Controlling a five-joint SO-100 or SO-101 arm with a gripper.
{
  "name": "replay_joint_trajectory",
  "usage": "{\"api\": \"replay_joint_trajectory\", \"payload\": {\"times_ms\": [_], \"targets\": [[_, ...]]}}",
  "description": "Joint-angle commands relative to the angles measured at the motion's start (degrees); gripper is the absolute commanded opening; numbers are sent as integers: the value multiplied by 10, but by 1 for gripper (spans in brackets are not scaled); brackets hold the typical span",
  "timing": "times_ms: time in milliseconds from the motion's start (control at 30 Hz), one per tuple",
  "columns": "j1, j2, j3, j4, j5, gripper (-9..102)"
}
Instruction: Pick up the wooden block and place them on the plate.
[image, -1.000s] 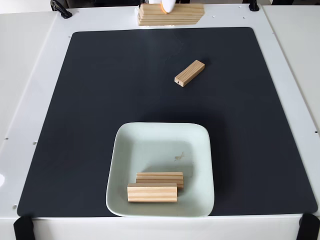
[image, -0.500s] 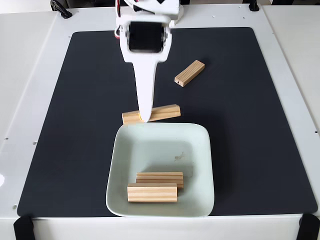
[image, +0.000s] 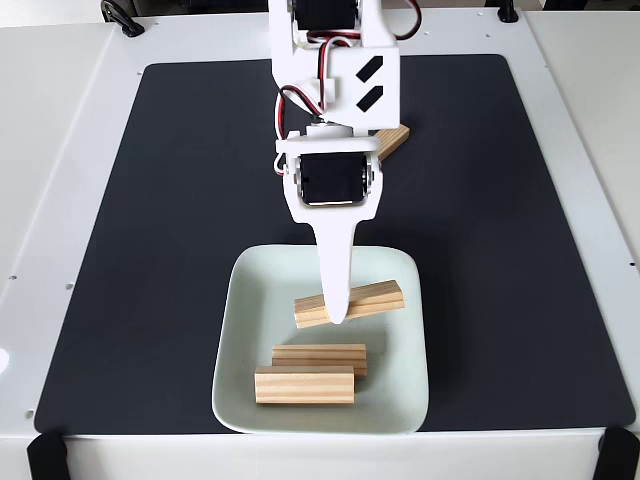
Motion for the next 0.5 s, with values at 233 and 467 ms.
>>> {"api": "replay_joint_trajectory", "payload": {"times_ms": [233, 467], "targets": [[4, 10, -23, 3, 22, -1], [17, 11, -23, 4, 23, -1]]}}
